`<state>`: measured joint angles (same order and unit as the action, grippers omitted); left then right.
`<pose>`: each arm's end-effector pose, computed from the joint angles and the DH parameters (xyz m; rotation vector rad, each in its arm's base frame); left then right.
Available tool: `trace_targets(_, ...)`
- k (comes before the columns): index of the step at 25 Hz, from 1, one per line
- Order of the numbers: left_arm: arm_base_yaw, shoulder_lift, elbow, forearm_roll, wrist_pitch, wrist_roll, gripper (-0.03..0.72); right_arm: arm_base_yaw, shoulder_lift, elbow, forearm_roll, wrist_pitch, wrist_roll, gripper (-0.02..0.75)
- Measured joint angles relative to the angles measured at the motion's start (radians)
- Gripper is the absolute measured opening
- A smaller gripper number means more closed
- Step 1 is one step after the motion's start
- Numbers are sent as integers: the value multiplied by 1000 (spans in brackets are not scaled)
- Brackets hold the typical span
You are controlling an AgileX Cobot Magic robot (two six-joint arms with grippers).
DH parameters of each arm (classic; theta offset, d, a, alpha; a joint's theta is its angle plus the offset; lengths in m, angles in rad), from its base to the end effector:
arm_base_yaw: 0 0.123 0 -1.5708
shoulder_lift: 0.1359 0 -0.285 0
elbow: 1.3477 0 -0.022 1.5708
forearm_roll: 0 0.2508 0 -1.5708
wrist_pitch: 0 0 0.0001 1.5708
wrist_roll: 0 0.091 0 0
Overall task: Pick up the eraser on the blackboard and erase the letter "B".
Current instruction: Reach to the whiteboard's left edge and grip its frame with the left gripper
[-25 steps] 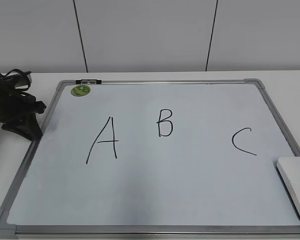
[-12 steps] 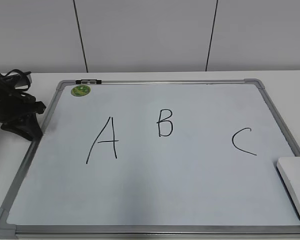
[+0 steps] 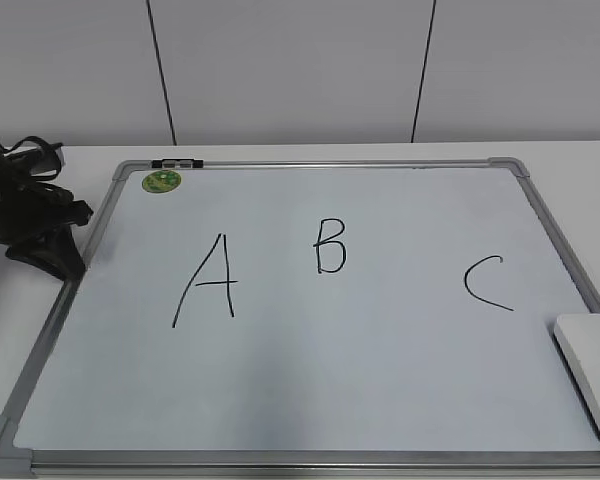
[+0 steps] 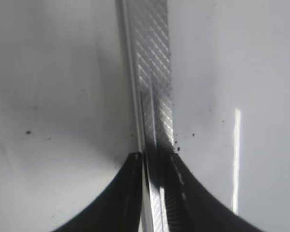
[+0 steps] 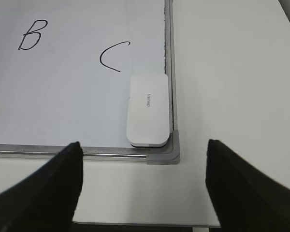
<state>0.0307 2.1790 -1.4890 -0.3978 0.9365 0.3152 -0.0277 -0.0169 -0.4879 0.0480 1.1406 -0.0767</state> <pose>0.4188 -0.0156 0.1224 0.0781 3.0173 -0.4769 -0.0095 0.0042 0.2676 -0.0566 2.1176 -0.0040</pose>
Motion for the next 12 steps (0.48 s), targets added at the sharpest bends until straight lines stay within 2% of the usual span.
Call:
trace_targets(3, 2, 2, -4, -2, 4, -2, 38, 0, 0, 0, 0, 0, 0, 587)
trace_targets(12, 2, 13, -29, 1, 33, -6, 35, 0, 51, -62, 0, 0, 0, 587)
